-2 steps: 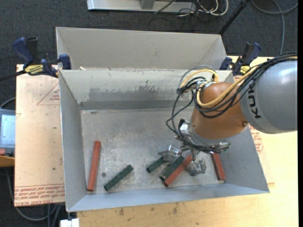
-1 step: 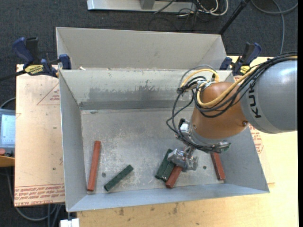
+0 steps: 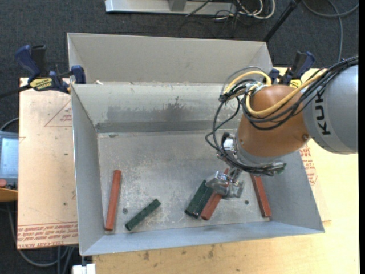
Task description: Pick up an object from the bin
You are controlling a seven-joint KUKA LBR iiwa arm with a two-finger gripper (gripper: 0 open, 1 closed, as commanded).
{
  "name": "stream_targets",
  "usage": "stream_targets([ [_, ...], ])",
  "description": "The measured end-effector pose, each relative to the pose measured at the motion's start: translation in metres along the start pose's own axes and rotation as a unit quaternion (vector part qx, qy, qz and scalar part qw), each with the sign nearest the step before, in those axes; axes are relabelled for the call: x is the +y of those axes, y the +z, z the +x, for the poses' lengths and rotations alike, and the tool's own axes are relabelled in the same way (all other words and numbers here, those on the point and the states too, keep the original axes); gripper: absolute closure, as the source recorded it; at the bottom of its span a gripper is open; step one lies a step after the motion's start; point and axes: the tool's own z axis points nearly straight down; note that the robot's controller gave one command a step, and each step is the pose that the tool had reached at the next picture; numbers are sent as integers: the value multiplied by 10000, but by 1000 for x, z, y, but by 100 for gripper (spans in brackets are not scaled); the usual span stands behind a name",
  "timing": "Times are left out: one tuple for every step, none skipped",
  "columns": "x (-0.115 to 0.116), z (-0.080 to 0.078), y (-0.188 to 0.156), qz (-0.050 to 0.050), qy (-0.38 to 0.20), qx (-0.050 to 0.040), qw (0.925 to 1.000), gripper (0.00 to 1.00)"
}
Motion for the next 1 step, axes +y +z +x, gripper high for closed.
stream_targets([
  [-2, -2, -76, 19, 19, -9, 10000, 100],
])
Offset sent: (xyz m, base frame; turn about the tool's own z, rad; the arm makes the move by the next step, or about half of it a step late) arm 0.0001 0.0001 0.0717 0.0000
